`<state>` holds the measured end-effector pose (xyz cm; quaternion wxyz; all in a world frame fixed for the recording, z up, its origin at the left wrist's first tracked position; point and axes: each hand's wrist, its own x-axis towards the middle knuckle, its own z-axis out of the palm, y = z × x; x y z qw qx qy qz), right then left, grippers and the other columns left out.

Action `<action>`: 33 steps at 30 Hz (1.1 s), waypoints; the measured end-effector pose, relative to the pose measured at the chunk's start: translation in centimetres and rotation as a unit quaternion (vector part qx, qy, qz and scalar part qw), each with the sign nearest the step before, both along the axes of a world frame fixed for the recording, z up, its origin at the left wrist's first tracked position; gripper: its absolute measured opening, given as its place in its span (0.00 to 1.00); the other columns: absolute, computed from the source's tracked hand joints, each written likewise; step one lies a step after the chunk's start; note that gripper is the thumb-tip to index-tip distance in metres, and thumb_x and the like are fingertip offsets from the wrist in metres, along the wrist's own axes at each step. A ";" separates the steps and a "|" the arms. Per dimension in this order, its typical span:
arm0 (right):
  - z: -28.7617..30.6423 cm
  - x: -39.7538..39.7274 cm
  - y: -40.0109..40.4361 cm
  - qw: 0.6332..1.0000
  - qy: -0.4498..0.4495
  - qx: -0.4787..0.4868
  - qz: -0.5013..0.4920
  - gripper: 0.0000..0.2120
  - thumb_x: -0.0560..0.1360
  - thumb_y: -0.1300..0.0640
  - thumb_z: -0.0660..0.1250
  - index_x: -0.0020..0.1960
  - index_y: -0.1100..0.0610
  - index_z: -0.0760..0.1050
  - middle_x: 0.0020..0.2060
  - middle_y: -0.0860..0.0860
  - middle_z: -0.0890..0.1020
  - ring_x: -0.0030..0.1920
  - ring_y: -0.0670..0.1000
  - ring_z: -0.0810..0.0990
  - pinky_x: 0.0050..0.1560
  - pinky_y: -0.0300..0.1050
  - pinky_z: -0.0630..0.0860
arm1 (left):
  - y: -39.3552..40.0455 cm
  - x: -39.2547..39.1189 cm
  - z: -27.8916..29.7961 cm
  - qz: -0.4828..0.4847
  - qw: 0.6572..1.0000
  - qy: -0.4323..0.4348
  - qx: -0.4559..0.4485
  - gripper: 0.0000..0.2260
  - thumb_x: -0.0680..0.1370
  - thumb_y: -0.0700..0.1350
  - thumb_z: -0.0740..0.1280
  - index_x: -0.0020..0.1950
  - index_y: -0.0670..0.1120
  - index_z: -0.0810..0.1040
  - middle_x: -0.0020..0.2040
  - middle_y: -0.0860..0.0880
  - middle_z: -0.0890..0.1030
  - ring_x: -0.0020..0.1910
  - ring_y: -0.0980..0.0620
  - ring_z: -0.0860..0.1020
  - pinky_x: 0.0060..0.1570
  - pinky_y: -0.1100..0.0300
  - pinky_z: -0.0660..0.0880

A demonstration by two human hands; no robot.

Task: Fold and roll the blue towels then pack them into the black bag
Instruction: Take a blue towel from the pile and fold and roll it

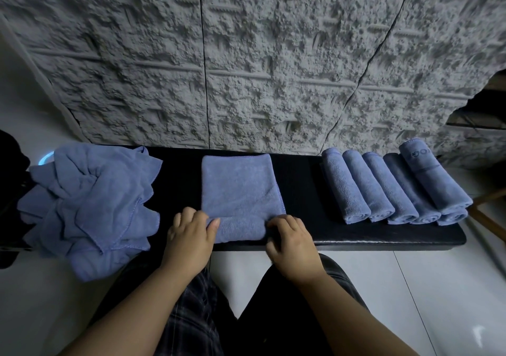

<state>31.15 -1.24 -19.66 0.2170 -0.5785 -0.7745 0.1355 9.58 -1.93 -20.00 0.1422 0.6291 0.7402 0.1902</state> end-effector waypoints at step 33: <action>0.3 0.0 1.8 0.972 0.112 -0.136 -0.158 0.14 0.78 0.49 0.62 0.49 0.60 0.73 0.42 0.54 0.76 0.47 0.55 0.71 0.44 0.44 0.64 | 0.5 -0.1 0.3 0.002 0.981 -0.183 -0.061 0.14 0.82 0.46 0.54 0.63 0.42 0.71 0.57 0.50 0.67 0.60 0.49 0.66 0.56 0.59 0.64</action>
